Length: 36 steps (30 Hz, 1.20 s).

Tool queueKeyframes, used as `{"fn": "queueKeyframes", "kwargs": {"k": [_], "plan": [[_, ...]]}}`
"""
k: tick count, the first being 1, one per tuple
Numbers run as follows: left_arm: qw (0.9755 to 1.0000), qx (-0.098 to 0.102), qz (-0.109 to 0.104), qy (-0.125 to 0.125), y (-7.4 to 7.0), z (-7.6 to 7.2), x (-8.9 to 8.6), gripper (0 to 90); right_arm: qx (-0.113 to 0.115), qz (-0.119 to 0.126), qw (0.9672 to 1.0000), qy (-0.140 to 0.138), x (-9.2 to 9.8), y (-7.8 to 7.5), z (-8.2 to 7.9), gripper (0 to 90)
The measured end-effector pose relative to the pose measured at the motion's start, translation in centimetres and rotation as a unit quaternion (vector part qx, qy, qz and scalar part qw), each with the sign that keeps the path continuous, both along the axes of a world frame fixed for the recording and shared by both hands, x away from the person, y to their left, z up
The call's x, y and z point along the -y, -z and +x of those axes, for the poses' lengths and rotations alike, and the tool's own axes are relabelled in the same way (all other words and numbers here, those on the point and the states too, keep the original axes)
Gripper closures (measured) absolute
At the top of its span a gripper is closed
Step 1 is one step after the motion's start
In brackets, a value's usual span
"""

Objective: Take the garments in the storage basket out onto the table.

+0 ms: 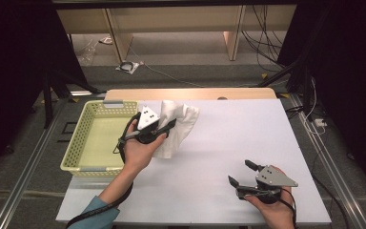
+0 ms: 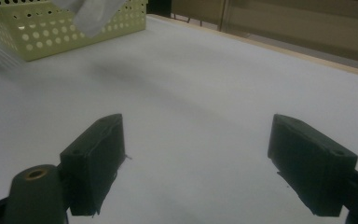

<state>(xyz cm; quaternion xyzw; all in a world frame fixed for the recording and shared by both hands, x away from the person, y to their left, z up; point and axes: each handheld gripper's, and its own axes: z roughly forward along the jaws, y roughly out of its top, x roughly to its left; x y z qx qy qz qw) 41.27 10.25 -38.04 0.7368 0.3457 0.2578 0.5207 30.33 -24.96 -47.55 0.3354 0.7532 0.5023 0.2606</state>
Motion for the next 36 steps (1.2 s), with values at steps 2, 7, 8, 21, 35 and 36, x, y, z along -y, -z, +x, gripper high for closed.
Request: {"fn": "queueKeyframes", "kwargs": {"k": [2, 7, 8, 21, 35, 36], "plan": [[1.0000, -0.002, 0.002, 0.002, 0.1, 0.0, 0.2, 74.3, -0.001, -0.002, 1.0000, 0.001, 0.0, 0.0, 0.0, 19.6], [1.0000, -0.005, 0.004, 0.006, 0.4, -0.1, 0.5, 74.3, 0.000, 0.000, 1.0000, 0.000, 0.0, 0.0, 0.0, 19.6], [0.9999, -0.005, 0.005, 0.007, 0.4, -0.1, 0.6, 74.2, 0.000, 0.000, 1.0000, 0.000, 0.0, 0.0, 0.0, 19.6], [0.9997, -0.013, 0.012, 0.016, 1.1, -0.2, 1.3, 74.3, 0.001, 0.000, 1.0000, 0.002, 0.0, 0.0, 0.0, 19.6], [0.9993, -0.022, 0.020, 0.024, 1.7, -0.2, 2.1, 74.2, -0.001, -0.001, 1.0000, 0.002, 0.0, 0.0, 0.0, 19.6], [0.9992, -0.023, 0.020, 0.025, 1.8, -0.3, 2.2, 74.2, 0.000, 0.000, 1.0000, 0.002, 0.0, 0.0, 0.0, 19.6]]}}
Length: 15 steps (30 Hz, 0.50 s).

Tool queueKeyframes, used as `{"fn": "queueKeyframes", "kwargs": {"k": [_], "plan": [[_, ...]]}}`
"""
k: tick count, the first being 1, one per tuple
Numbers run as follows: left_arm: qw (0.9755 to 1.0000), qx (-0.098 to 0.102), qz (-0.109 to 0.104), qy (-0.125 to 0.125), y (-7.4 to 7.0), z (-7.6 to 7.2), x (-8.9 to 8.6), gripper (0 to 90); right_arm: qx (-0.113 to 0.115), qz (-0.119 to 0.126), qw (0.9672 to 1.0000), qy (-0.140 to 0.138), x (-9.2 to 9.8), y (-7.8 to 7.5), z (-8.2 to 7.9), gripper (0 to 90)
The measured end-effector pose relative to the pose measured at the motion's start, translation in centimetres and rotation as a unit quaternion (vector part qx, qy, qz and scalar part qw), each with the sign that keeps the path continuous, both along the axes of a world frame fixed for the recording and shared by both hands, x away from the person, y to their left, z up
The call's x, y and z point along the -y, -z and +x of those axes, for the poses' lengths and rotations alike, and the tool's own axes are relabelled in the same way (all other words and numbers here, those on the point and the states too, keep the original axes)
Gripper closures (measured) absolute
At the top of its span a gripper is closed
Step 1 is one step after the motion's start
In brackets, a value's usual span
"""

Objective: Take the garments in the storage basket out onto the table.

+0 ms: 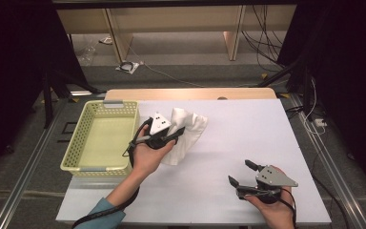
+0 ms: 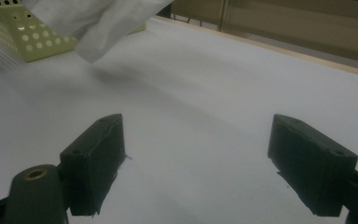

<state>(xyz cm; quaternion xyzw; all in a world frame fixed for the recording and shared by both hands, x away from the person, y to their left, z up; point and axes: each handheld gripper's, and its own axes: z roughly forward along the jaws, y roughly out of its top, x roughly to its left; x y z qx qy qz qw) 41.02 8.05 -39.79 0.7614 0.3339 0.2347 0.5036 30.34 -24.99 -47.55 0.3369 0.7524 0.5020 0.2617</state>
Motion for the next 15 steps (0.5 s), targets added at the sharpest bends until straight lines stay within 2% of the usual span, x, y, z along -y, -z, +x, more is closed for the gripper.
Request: {"fn": "queueKeyframes", "kwargs": {"k": [10, 15], "plan": [[0.9994, -0.021, 0.023, 0.011, 1.4, 0.0, 1.0, 74.2, 0.001, 0.001, 1.0000, -0.001, 0.0, 0.0, 0.0, 19.6], [0.9991, -0.030, 0.028, 0.016, 1.9, -0.1, 1.5, 74.1, -0.002, -0.001, 1.0000, -0.001, 0.0, 0.0, 0.0, 19.5]]}}
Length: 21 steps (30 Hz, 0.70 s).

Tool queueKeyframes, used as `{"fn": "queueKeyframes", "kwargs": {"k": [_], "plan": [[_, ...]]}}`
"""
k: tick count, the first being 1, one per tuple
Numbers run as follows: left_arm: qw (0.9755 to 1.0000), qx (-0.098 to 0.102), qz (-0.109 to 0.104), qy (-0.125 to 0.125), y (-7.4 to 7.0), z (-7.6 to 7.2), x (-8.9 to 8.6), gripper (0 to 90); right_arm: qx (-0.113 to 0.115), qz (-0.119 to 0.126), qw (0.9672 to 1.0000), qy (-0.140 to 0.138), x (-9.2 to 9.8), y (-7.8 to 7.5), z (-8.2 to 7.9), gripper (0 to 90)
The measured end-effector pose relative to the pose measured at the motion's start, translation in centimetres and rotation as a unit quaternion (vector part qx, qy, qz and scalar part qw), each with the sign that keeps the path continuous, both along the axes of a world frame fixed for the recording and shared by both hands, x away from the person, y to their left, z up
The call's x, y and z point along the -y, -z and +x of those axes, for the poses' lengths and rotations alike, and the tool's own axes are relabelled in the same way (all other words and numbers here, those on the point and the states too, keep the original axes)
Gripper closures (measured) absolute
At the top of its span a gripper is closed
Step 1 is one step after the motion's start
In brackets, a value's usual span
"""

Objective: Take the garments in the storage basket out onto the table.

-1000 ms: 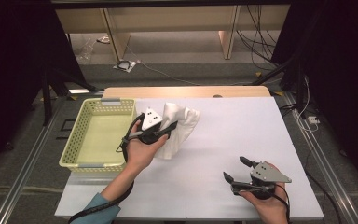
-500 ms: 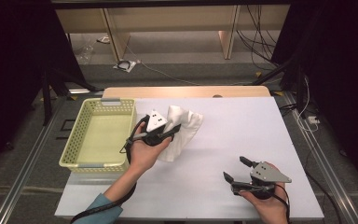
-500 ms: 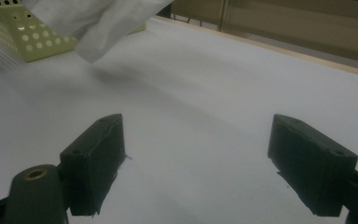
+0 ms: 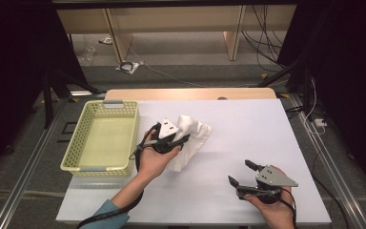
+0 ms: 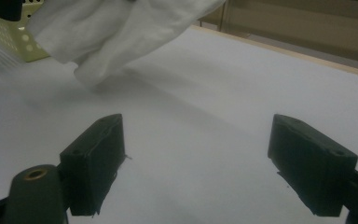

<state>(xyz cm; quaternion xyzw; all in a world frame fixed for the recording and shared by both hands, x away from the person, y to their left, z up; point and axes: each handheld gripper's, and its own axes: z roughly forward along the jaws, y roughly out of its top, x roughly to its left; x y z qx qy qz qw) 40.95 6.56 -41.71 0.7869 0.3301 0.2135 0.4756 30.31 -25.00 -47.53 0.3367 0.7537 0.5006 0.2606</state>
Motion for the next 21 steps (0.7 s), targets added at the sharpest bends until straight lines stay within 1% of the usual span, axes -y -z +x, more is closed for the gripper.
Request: {"fn": "queueKeyframes", "kwargs": {"k": [1, 5, 6, 8, 9, 10, 11, 13, 16, 17, 21], "plan": [[1.0000, -0.005, 0.004, 0.004, 0.3, -0.1, 0.3, 74.1, 0.001, 0.000, 1.0000, 0.000, 0.0, 0.0, 0.0, 19.5], [0.9999, -0.010, 0.008, 0.008, 0.8, -0.1, 0.8, 74.1, 0.001, 0.000, 1.0000, 0.000, 0.0, 0.0, 0.0, 19.4], [0.9998, -0.014, 0.013, 0.010, 1.1, -0.1, 1.2, 74.0, 0.001, 0.000, 1.0000, 0.000, 0.0, 0.0, 0.0, 19.4], [0.9997, -0.018, 0.014, 0.011, 1.3, -0.1, 1.4, 73.9, 0.001, 0.000, 1.0000, 0.000, 0.0, 0.0, 0.0, 19.4], [0.9995, -0.023, 0.016, 0.013, 1.8, 0.0, 1.7, 73.9, 0.001, 0.000, 1.0000, 0.000, 0.0, 0.0, 0.0, 19.4], [0.9995, -0.023, 0.016, 0.013, 1.8, 0.0, 1.7, 73.8, 0.001, 0.000, 1.0000, 0.000, 0.0, 0.0, 0.0, 19.4], [0.9993, -0.029, 0.019, 0.013, 2.2, 0.1, 2.0, 73.8, 0.001, 0.001, 1.0000, 0.000, 0.0, 0.0, 0.0, 19.4], [0.9990, -0.034, 0.023, 0.015, 2.6, 0.2, 2.3, 73.8, 0.001, 0.000, 1.0000, 0.000, 0.0, 0.0, 0.0, 19.4], [0.9988, -0.038, 0.024, 0.017, 2.9, 0.2, 2.7, 73.6, -0.001, 0.001, 1.0000, 0.000, 0.0, 0.0, 0.0, 19.4], [0.9985, -0.041, 0.030, 0.020, 3.1, 0.2, 3.1, 73.6, 0.000, 0.000, 1.0000, -0.001, 0.0, 0.0, 0.0, 19.4], [0.9980, -0.045, 0.038, 0.024, 3.6, 0.4, 3.8, 73.2, 0.000, 0.000, 1.0000, 0.000, 0.0, 0.0, 0.0, 19.3]]}}
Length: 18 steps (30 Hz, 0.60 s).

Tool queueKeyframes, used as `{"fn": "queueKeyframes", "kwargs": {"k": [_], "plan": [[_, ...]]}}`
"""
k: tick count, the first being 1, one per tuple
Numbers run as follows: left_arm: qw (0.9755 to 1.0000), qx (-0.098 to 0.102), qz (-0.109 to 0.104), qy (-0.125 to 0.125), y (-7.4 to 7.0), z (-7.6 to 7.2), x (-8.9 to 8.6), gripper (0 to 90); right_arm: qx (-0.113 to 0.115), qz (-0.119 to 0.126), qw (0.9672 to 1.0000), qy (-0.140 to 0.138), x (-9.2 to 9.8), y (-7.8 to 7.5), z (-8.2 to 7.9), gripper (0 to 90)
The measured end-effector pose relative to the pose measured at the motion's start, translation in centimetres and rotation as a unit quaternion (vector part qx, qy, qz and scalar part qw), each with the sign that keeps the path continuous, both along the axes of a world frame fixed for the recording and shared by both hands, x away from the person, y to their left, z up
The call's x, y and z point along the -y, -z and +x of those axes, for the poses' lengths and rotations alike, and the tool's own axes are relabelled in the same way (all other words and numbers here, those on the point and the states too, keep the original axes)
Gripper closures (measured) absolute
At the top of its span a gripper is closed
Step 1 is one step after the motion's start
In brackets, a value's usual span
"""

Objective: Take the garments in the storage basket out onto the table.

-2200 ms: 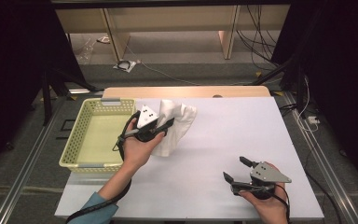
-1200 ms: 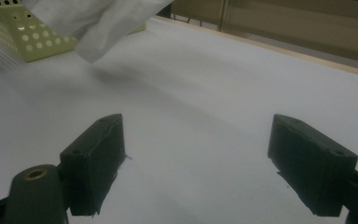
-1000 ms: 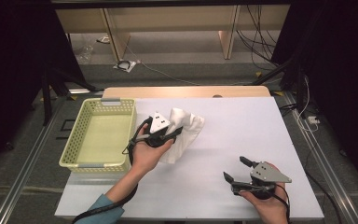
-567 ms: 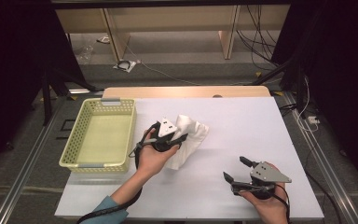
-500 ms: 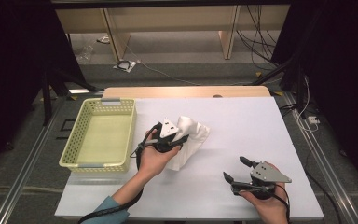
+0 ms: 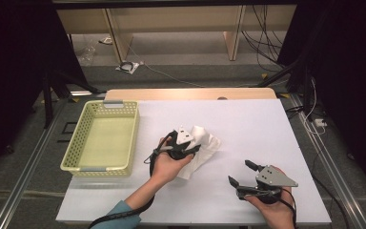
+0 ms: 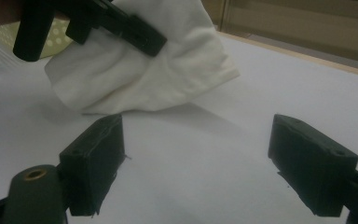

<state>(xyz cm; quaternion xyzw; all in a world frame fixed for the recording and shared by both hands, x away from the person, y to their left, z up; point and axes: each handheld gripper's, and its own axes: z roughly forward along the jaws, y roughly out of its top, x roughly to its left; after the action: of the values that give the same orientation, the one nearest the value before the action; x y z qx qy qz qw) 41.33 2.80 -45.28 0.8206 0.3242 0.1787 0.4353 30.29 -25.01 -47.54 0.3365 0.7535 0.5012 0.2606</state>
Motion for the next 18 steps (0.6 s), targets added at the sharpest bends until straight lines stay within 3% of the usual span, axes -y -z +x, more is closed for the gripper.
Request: {"fn": "queueKeyframes", "kwargs": {"k": [8, 18], "plan": [[0.9997, -0.015, 0.017, -0.008, 1.4, 1.0, 0.4, 71.8, 0.000, 0.000, 1.0000, -0.001, 0.0, 0.0, 0.0, 19.2], [0.9994, -0.027, 0.016, -0.017, 2.4, 1.6, 0.5, 69.7, -0.001, 0.001, 1.0000, -0.002, -0.1, 0.0, 0.0, 19.1]]}}
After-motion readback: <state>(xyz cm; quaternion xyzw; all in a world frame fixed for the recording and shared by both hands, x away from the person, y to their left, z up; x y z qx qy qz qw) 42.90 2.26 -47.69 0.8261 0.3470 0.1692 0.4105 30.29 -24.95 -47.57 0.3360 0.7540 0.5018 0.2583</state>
